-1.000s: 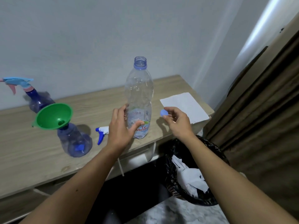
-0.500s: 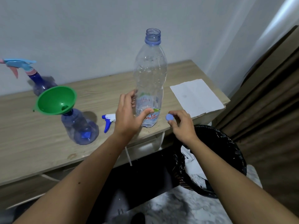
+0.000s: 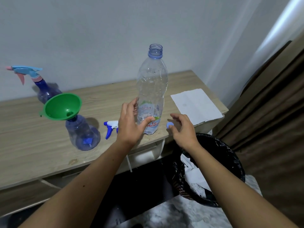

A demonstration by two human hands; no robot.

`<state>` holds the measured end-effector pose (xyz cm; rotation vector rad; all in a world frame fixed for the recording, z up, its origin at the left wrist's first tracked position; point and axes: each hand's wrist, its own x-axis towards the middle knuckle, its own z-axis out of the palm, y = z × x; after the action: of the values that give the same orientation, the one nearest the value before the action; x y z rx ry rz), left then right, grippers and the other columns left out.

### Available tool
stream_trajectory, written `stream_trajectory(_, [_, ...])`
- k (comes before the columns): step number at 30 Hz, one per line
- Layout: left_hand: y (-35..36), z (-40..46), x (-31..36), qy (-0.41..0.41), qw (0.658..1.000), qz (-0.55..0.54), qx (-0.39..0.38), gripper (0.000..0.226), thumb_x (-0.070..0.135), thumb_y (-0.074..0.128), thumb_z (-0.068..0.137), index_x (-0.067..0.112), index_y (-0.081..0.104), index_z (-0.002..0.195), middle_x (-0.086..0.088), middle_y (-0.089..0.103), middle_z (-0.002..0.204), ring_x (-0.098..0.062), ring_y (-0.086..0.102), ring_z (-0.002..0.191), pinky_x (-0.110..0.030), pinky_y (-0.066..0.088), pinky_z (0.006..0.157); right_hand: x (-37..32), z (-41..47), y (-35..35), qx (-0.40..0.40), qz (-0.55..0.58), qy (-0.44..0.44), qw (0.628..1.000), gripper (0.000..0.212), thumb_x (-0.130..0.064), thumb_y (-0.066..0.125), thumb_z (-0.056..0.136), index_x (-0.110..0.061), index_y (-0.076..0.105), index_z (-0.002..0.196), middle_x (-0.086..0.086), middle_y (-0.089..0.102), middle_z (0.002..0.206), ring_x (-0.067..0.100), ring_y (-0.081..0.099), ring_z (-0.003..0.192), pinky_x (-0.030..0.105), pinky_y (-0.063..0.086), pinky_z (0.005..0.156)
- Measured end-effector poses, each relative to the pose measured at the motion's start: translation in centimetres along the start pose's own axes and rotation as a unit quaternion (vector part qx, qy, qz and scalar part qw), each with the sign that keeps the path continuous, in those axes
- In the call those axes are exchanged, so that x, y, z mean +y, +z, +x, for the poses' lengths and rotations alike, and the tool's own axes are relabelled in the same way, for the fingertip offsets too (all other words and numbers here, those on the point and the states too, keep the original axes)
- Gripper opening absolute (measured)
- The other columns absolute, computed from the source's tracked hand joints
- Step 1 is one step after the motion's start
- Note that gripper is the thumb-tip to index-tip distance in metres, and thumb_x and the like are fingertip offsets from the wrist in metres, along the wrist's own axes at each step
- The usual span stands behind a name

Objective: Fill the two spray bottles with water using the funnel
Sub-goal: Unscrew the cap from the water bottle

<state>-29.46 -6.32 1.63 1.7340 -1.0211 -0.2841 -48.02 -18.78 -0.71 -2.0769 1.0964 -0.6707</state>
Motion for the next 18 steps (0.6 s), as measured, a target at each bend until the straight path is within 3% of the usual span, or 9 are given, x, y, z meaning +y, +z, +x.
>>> stream_trajectory(2, [0.0,-0.1,0.1,-0.003,1.0,-0.003,-0.004,0.092,0.042,0.089,0.083,0.022,0.042,0.16,0.005,0.048,0.136,-0.015,0.061,0.126,-0.043,0.056,0.111,-1.2,0.1,-0.2,0.018,0.015,-0.016,1.0,0.04,-0.013,0.074,0.095,-0.019,0.064,0.133,-0.004,0.061,0.128,0.009,0.059,0.115,0.03,0.049,0.108])
stream_trajectory(5, [-0.3,-0.2,0.4,-0.003,1.0,-0.011,-0.016,0.094,0.042,0.089,0.085,0.023,0.04,0.162,0.008,0.047,0.137,-0.007,0.058,0.127,-0.039,0.054,0.113,-4.3,0.2,-1.0,0.037,0.085,-0.015,0.996,0.036,-0.023,0.072,0.098,-0.022,0.063,0.133,-0.006,0.064,0.127,0.008,0.06,0.116,0.026,0.048,0.106])
stream_trajectory(8, [-0.8,-0.7,0.0,0.0,0.999,-0.009,-0.032,0.104,0.046,0.088,0.085,0.024,0.03,0.168,0.005,0.046,0.151,-0.008,0.054,0.136,-0.038,0.048,0.119,-7.6,0.2,-1.6,0.041,0.158,-0.047,0.986,0.048,-0.031,0.071,0.096,-0.019,0.056,0.14,-0.003,0.062,0.132,0.007,0.058,0.123,0.02,0.045,0.107])
stream_trajectory(11, [-1.9,-2.4,-0.5,0.01,0.999,0.011,-0.029,0.106,0.048,0.086,0.086,0.021,0.026,0.169,0.001,0.044,0.157,-0.007,0.045,0.145,-0.017,0.036,0.119,-9.8,0.4,-1.2,0.027,0.177,-0.069,0.981,0.072,-0.042,0.072,0.082,-0.019,0.047,0.145,-0.002,0.056,0.14,0.01,0.054,0.132,0.025,0.042,0.113])
stream_trajectory(14, [-3.9,-4.5,-1.2,0.024,0.999,0.019,0.008,0.085,0.04,0.088,0.085,0.016,0.048,0.156,0.002,0.056,0.139,0.001,0.056,0.126,-0.002,0.039,0.103,-11.5,0.5,-0.4,0.018,0.175,-0.07,0.982,0.086,-0.044,0.083,0.075,-0.02,0.041,0.145,-0.003,0.054,0.142,0.01,0.054,0.133,0.031,0.045,0.114])
stream_trajectory(18, [-7.6,-7.2,-3.0,-0.036,0.998,0.011,0.042,0.051,0.032,0.09,0.084,0.02,0.07,0.129,0.002,0.075,0.108,-0.004,0.071,0.096,-0.019,0.057,0.089,-13.0,0.4,0.8,0.038,0.175,-0.045,0.983,0.097,-0.046,0.092,0.072,-0.021,0.034,0.145,-0.002,0.052,0.141,0.016,0.054,0.131,0.036,0.047,0.112])
